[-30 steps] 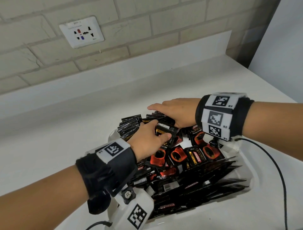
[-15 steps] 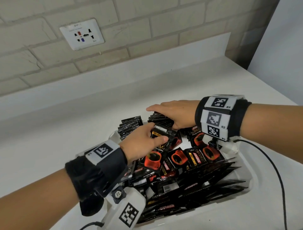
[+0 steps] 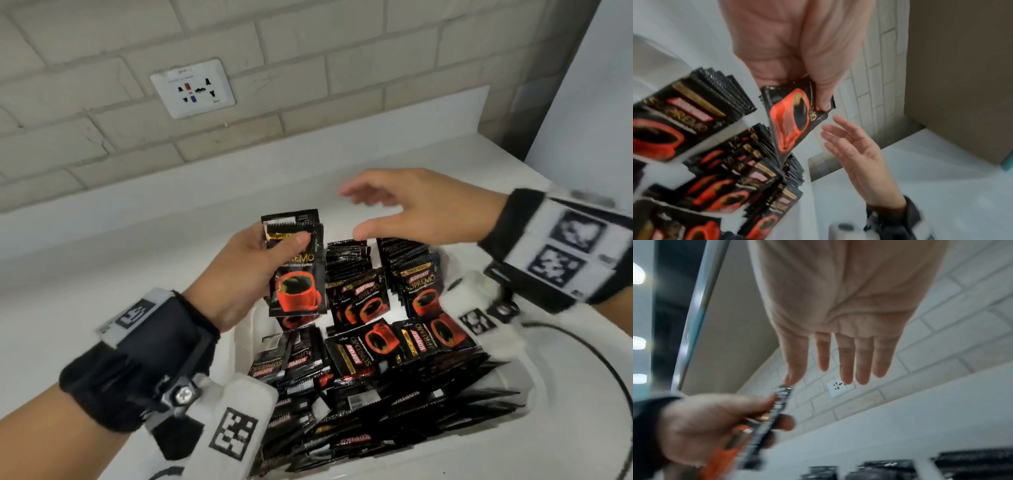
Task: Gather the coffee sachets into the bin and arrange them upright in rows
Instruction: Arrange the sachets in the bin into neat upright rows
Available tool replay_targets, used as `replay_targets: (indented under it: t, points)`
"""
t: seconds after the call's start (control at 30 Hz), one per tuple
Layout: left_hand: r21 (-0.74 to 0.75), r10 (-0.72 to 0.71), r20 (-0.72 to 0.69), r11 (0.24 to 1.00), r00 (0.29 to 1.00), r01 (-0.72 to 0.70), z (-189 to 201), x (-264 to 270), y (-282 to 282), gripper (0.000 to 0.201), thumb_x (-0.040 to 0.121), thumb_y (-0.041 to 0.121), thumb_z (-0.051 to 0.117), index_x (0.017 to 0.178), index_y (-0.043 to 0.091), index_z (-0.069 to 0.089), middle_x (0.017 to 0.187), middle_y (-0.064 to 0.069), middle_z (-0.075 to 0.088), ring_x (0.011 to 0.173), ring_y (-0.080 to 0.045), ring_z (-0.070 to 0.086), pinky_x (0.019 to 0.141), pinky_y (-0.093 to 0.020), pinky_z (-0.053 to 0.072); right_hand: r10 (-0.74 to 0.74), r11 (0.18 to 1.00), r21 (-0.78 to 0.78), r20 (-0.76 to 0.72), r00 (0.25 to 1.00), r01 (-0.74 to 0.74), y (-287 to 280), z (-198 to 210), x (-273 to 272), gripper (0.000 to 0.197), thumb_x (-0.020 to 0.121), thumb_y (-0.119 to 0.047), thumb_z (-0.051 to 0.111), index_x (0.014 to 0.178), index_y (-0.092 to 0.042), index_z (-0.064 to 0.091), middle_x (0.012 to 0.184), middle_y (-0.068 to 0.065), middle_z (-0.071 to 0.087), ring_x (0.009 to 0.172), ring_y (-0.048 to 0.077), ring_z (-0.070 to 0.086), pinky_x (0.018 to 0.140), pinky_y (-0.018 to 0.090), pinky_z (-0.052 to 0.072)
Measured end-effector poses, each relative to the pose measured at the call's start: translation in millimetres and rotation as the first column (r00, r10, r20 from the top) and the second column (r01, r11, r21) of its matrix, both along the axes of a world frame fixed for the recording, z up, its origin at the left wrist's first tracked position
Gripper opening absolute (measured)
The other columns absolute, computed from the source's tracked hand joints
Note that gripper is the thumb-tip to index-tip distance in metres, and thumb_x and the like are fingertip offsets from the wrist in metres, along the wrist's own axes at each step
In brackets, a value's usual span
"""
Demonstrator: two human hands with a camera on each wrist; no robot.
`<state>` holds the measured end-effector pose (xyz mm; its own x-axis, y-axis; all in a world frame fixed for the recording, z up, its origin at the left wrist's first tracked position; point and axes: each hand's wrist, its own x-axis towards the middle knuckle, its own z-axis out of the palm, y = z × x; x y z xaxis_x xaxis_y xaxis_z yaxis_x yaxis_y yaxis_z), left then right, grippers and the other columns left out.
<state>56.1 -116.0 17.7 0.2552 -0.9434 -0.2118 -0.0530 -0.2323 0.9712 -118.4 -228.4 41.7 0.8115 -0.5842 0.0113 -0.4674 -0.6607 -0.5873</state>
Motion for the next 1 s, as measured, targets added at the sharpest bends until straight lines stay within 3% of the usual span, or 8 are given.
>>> replay_targets:
  t: [0.1, 0.2, 0.37, 0.5, 0.57, 0.73, 0.83, 1.0]
  points:
    - [-0.057, 0.053, -0.108, 0.997, 0.993, -0.059, 2.8, -16.5, -6.1, 0.050, 0.065, 0.022, 0.066, 0.112, 0.003, 0.061, 0.097, -0.012, 0.070, 0.077, -0.020, 0.069, 0.066, -0.031, 0.058, -0.086, 0.969, 0.240, 0.105, 0.991, 0.058, 28.4, 2.7, -10.9, 0.057, 0.055, -0.061, 0.059, 0.105, -0.034, 0.054, 0.096, -0.012, 0.064, 0.078, 0.001, 0.062, 0.078, 0.023, 0.050]
    - [-0.096, 0.051, -0.172, 0.993, 0.984, -0.068, 6.6, -39.4, -12.3, 0.056, 0.060, 0.020, 0.071, 0.111, -0.001, 0.061, 0.097, -0.016, 0.070, 0.079, -0.025, 0.068, 0.068, -0.034, 0.057, -0.122, 0.905, 0.424, 0.169, 0.978, 0.039, 42.7, -9.6, -15.4, 0.055, 0.052, -0.057, 0.064, 0.100, -0.032, 0.052, 0.081, -0.004, 0.068, 0.068, 0.011, 0.069, 0.068, 0.031, 0.058]
    - [-0.148, -0.022, -0.203, 0.989, 0.979, -0.009, 9.9, -64.8, -14.6, 0.054, 0.059, 0.022, 0.070, 0.109, 0.003, 0.060, 0.097, -0.012, 0.071, 0.081, -0.022, 0.069, 0.072, -0.036, 0.058, -0.301, 0.789, 0.614, 0.335, 0.893, 0.036, 39.3, -26.7, -31.8, 0.030, 0.078, -0.015, 0.066, 0.104, -0.027, 0.058, 0.083, 0.006, 0.071, 0.060, 0.016, 0.067, 0.048, 0.020, 0.054]
    - [-0.124, -0.058, -0.297, 0.992, 0.953, 0.022, 3.5, -67.1, -10.2, 0.012, 0.083, 0.013, 0.056, 0.095, 0.010, 0.056, 0.076, -0.002, 0.071, 0.061, -0.010, 0.067, 0.053, -0.021, 0.056, -0.378, 0.716, 0.698, 0.365, 0.851, 0.018, 39.4, -36.0, -54.6, 0.035, 0.074, -0.016, 0.064, 0.108, -0.020, 0.059, 0.090, 0.010, 0.072, 0.061, 0.016, 0.067, 0.046, 0.020, 0.053]
    - [-0.127, -0.060, -0.294, 0.992, 0.954, 0.023, 1.2, -65.7, -7.3, 0.011, 0.088, 0.002, 0.052, 0.092, 0.011, 0.057, 0.072, 0.002, 0.070, 0.058, -0.006, 0.066, 0.050, -0.016, 0.053, -0.416, 0.703, 0.711, 0.391, 0.821, 0.018, 40.2, -41.2, -63.9, 0.040, 0.067, -0.022, 0.066, 0.106, -0.019, 0.060, 0.092, 0.011, 0.072, 0.062, 0.017, 0.066, 0.044, 0.020, 0.052]
    - [-0.336, -0.042, 0.074, 0.940, 0.996, 0.064, 2.7, -63.2, -0.9, 0.024, 0.076, -0.007, 0.066, 0.076, 0.016, 0.062, 0.073, 0.004, 0.069, 0.070, -0.007, 0.064, 0.069, -0.015, 0.053, -0.500, 0.652, 0.755, 0.502, 0.706, -0.075, 36.8, -50.9, -81.7, 0.054, 0.041, -0.049, 0.086, 0.086, -0.022, 0.072, 0.090, 0.015, 0.071, 0.064, 0.019, 0.067, 0.042, 0.019, 0.049]
    - [-0.515, -0.009, 0.294, 0.841, 0.956, 0.167, 3.0, -57.3, 2.4, 0.022, 0.065, 0.011, 0.077, 0.066, 0.030, 0.068, 0.090, 0.018, 0.068, 0.090, -0.004, 0.064, 0.081, -0.014, 0.047, -0.525, 0.622, 0.766, 0.562, 0.640, -0.163, 36.1, -47.8, -93.9, 0.048, 0.044, -0.050, 0.085, 0.083, -0.023, 0.074, 0.089, 0.009, 0.072, 0.066, 0.013, 0.066, 0.045, 0.019, 0.049]
    - [-0.553, 0.145, 0.578, 0.794, 0.803, 0.254, -6.6, -50.4, 4.2, 0.023, 0.065, 0.016, 0.072, 0.073, 0.036, 0.066, 0.109, 0.034, 0.052, 0.108, 0.003, 0.050, 0.083, -0.031, 0.045, -0.429, 0.576, 0.783, 0.534, 0.729, -0.234, 43.7, -48.4, -94.1, 0.057, 0.048, -0.050, 0.084, 0.094, -0.018, 0.074, 0.100, 0.008, 0.071, 0.089, 0.017, 0.068, 0.079, 0.031, 0.056]
